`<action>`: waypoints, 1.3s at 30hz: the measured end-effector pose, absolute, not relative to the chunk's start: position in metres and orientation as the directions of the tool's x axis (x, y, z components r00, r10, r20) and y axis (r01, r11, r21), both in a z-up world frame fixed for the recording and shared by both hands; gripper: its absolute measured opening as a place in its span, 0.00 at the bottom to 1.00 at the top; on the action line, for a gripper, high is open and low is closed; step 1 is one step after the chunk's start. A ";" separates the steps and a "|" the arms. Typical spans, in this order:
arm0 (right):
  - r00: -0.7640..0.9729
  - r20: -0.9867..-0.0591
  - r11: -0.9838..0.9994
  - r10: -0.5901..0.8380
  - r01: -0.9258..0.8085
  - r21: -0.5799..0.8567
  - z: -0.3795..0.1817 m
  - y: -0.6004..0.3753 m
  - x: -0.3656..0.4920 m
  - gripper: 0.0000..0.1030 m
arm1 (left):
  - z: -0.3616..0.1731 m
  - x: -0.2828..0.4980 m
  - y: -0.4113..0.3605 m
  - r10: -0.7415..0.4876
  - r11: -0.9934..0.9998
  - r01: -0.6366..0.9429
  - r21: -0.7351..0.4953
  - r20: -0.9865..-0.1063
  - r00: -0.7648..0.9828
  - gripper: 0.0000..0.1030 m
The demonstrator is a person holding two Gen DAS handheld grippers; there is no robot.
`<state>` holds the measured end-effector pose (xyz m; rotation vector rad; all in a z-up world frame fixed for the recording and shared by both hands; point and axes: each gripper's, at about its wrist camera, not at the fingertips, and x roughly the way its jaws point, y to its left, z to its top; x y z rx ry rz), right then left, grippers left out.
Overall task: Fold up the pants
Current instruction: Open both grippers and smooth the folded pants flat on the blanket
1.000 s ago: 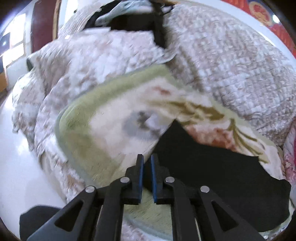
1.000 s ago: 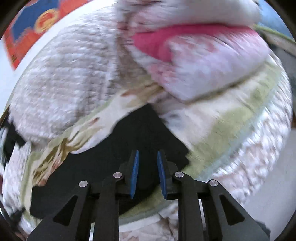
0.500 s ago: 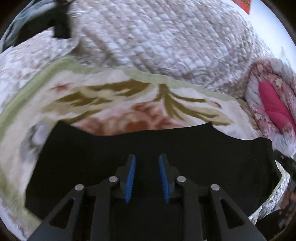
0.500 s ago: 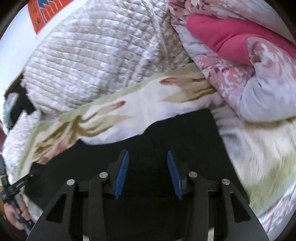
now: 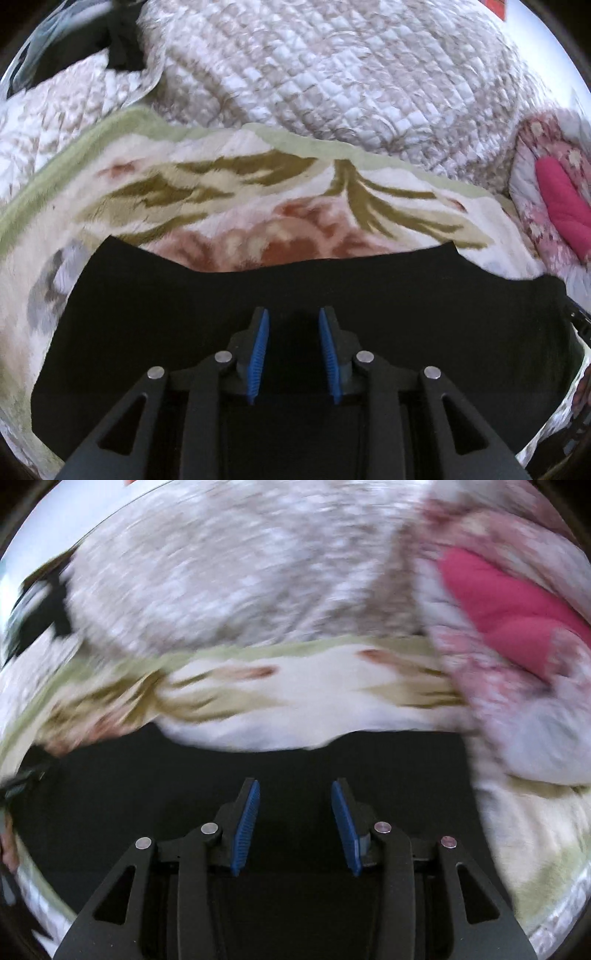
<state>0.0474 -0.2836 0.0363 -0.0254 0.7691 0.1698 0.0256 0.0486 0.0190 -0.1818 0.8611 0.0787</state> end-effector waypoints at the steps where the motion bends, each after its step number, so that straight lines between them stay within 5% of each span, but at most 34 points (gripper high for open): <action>1: 0.683 -0.713 0.979 0.159 -0.204 0.023 0.031 -0.270 0.048 0.40 | 0.017 0.027 0.046 -0.003 0.984 -0.136 -0.118 -0.766 0.642 0.33; 6: 0.602 -0.784 0.963 0.150 -0.269 -0.022 0.008 -0.249 0.051 0.40 | 0.011 0.029 0.040 0.032 0.989 -0.132 -0.066 -0.774 0.633 0.37; 24: 0.598 -0.757 0.904 0.265 -0.427 -0.020 0.006 -0.187 -0.003 0.40 | 0.025 -0.019 -0.003 -0.016 0.997 -0.050 -0.065 -0.751 0.660 0.37; 30: 0.632 -0.737 0.887 0.240 -0.451 -0.099 -0.004 -0.179 -0.009 0.54 | 0.013 -0.026 -0.008 -0.001 0.998 -0.044 -0.039 -0.762 0.648 0.37; 39: 0.637 -0.725 0.887 0.260 -0.455 -0.082 -0.004 -0.180 -0.008 0.57 | 0.010 -0.029 -0.012 0.012 0.999 -0.037 -0.017 -0.745 0.667 0.42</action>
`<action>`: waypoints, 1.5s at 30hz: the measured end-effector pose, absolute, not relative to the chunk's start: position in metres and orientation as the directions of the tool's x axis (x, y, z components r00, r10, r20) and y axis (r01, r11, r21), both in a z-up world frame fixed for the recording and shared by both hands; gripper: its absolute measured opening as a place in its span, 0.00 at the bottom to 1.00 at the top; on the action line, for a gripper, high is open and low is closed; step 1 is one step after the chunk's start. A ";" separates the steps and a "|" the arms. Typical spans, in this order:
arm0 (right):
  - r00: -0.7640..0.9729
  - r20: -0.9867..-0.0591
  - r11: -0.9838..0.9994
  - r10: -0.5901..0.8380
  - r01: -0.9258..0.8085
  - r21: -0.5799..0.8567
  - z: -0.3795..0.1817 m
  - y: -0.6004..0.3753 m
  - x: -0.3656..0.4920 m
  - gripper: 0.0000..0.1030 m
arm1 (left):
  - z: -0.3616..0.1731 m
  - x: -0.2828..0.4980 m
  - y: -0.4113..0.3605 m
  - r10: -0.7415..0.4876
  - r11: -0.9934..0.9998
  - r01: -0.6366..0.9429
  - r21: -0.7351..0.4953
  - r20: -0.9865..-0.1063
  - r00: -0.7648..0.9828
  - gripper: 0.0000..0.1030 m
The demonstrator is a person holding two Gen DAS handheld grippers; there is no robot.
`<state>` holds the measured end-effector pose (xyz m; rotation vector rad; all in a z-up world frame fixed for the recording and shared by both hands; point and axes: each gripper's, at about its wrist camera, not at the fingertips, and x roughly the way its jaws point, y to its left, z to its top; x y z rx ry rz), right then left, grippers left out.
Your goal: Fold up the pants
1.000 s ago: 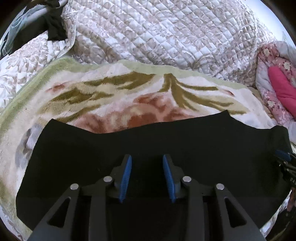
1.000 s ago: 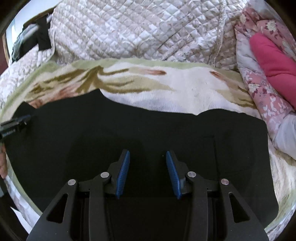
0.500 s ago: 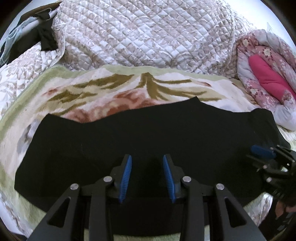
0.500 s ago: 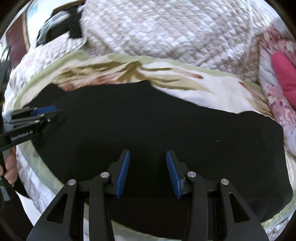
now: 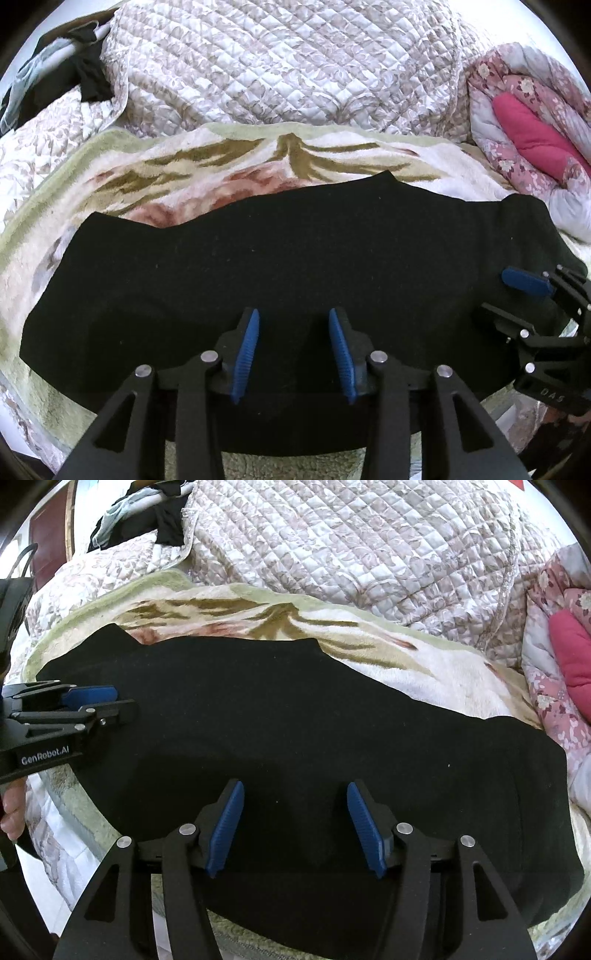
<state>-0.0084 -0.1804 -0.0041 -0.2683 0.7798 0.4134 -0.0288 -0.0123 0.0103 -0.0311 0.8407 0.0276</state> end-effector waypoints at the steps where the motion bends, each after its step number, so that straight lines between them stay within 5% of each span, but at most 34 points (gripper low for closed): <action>1: 0.637 -0.726 0.888 0.260 -0.453 -0.080 -0.004 -0.180 -0.008 0.57 | 0.010 -0.029 -0.013 0.015 0.999 -0.036 -0.012 -0.743 0.669 0.43; 19: 0.665 -0.704 0.931 0.248 -0.365 -0.016 0.007 -0.199 -0.004 0.56 | 0.016 -0.033 0.010 0.056 0.993 -0.111 -0.027 -0.731 0.680 0.44; 45: 0.666 -0.684 0.915 0.298 -0.403 0.007 0.012 -0.195 -0.005 0.56 | 0.005 -0.108 0.101 0.115 0.875 -0.421 -0.239 -0.742 0.660 0.44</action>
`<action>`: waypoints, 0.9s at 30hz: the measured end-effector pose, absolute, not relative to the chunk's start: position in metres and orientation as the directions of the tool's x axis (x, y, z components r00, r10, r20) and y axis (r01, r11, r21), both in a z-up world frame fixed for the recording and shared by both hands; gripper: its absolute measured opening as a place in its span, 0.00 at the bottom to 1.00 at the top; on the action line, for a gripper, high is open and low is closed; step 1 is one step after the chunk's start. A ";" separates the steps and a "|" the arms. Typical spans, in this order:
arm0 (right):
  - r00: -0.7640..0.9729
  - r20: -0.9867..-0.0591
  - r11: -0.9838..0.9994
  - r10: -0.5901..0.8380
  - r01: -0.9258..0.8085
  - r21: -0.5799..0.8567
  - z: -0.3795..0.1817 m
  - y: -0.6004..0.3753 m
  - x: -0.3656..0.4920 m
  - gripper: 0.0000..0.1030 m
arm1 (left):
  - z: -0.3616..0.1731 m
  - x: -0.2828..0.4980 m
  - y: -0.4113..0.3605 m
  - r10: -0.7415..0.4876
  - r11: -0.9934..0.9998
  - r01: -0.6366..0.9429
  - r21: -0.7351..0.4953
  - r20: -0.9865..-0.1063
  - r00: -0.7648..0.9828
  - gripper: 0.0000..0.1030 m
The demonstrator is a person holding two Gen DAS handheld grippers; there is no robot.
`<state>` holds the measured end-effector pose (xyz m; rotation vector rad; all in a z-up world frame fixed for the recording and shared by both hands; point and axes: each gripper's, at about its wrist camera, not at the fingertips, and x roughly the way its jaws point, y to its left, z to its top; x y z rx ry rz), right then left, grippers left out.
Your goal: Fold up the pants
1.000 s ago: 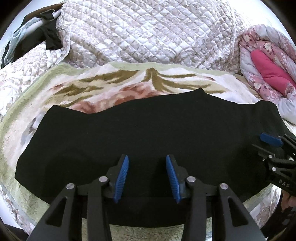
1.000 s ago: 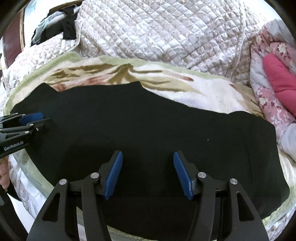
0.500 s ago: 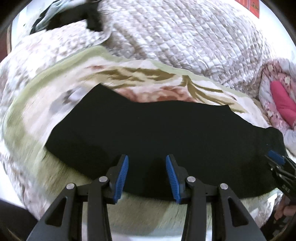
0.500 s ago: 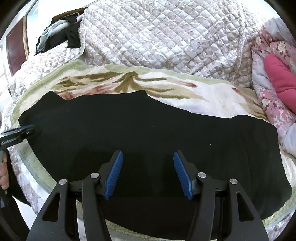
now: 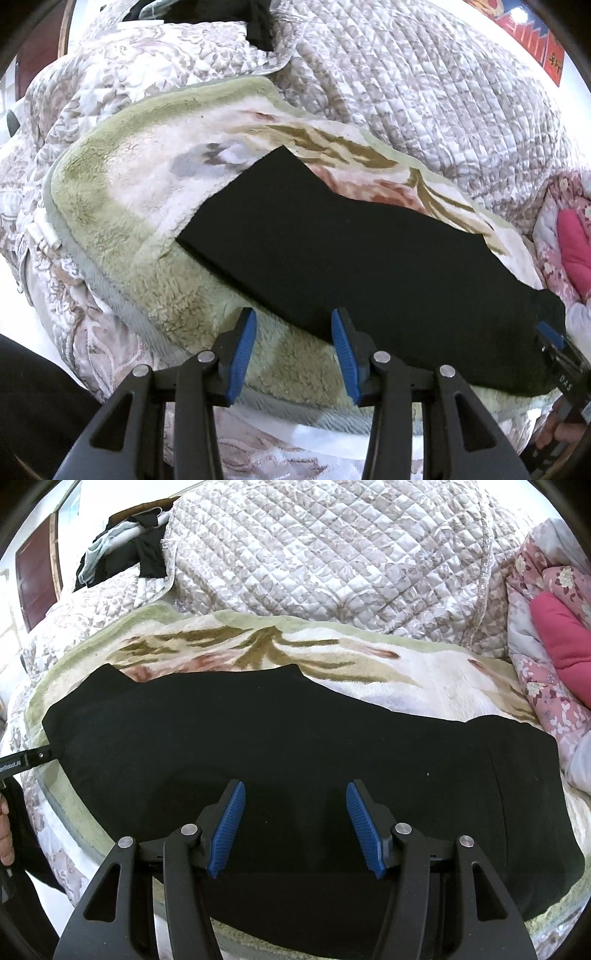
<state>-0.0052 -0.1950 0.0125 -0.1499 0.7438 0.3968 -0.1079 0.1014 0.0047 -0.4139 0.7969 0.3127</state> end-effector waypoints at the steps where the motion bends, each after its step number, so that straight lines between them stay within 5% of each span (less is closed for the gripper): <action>1: 0.667 -0.683 0.916 0.297 -0.401 0.006 0.013 -0.195 -0.005 0.56 | 0.004 -0.107 0.103 0.112 0.873 -0.422 -0.246 -0.741 0.663 0.44; 13: 0.665 -0.675 0.916 0.320 -0.398 0.042 0.014 -0.196 -0.005 0.56 | 0.002 -0.073 0.122 0.124 0.837 -0.464 -0.291 -0.725 0.677 0.44; 15: 0.667 -0.673 0.917 0.320 -0.396 0.044 0.015 -0.196 -0.005 0.56 | 0.004 -0.071 0.121 0.146 0.841 -0.471 -0.268 -0.726 0.673 0.31; 16: 0.669 -0.670 0.918 0.322 -0.393 0.048 0.016 -0.196 -0.005 0.56 | 0.006 -0.071 0.122 0.151 0.840 -0.473 -0.265 -0.723 0.674 0.14; 17: 0.670 -0.669 0.919 0.322 -0.391 0.051 0.016 -0.197 -0.005 0.56 | 0.008 -0.072 0.124 0.148 0.837 -0.474 -0.274 -0.721 0.677 0.11; 27: 0.668 -0.663 0.928 0.337 -0.355 0.114 0.020 -0.209 -0.001 0.56 | 0.048 -0.049 0.087 0.033 0.920 -0.279 -0.274 -0.658 0.752 0.09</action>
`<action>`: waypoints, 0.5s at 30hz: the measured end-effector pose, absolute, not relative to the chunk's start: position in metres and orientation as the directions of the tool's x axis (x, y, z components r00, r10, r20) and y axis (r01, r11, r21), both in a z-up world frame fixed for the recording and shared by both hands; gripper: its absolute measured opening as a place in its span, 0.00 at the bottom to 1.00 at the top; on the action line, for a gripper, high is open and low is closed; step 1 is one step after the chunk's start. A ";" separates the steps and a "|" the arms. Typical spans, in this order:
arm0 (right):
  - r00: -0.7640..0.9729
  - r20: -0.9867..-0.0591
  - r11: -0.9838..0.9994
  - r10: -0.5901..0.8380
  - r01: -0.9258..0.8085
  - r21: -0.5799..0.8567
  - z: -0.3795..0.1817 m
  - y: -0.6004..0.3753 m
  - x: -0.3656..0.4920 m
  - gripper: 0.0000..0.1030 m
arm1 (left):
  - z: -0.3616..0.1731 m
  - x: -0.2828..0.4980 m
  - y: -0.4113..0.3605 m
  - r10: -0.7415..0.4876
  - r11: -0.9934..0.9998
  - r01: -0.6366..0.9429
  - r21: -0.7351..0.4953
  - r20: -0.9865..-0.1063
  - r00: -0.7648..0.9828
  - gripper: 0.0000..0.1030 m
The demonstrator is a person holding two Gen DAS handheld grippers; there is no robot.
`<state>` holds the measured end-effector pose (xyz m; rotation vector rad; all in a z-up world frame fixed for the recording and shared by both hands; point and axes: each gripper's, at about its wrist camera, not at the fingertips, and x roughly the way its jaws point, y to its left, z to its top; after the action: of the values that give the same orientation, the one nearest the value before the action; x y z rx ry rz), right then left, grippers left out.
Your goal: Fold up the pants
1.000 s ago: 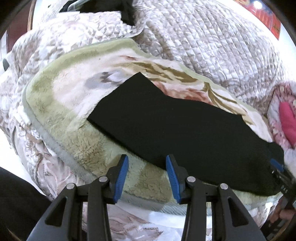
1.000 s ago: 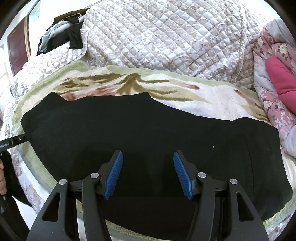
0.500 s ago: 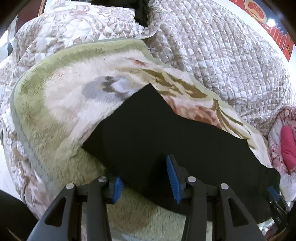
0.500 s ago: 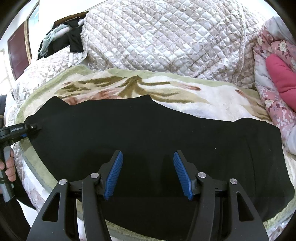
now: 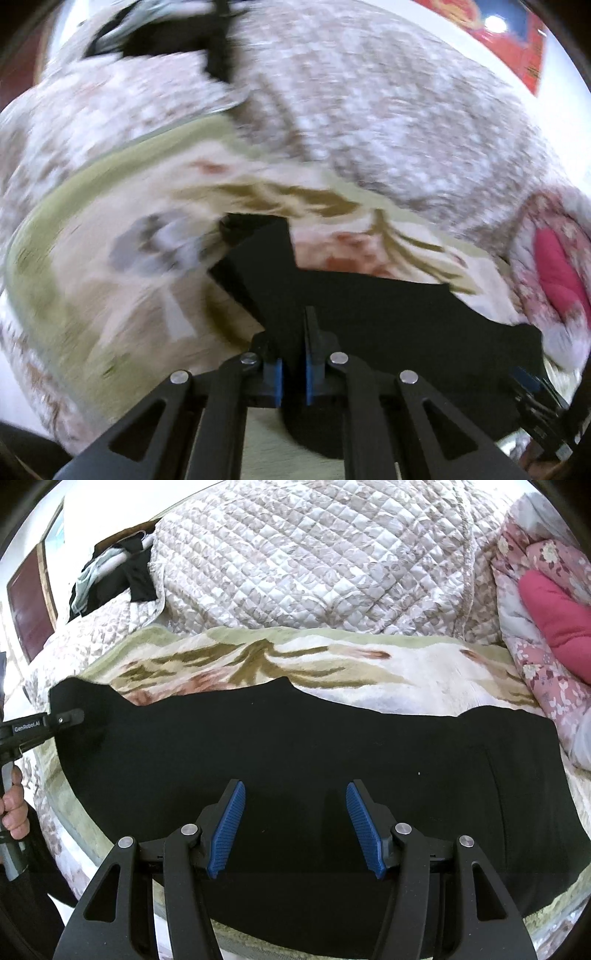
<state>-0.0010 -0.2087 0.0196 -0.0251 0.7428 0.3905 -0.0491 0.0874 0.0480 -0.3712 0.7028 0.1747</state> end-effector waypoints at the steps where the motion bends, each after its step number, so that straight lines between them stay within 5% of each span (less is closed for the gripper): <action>1: 0.668 -0.663 0.929 0.339 -0.351 0.121 0.020 -0.210 -0.001 0.56 | 0.052 -0.044 0.079 0.011 0.932 -0.245 -0.267 -0.654 0.756 0.09; 9: 0.665 -0.666 0.937 0.338 -0.304 0.172 0.019 -0.223 0.004 0.56 | 0.067 -0.016 -0.013 -0.237 0.964 0.099 -0.245 -0.634 0.736 0.07; 15: 0.651 -0.677 0.938 0.343 -0.280 0.207 0.015 -0.231 0.008 0.56 | 0.029 -0.021 -0.065 -0.347 0.938 0.231 -0.259 -0.708 0.615 0.07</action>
<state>0.0084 -0.2305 0.0149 0.0860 0.7865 0.3544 -0.0206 -0.0647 0.0291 -0.1475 0.8456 -0.3348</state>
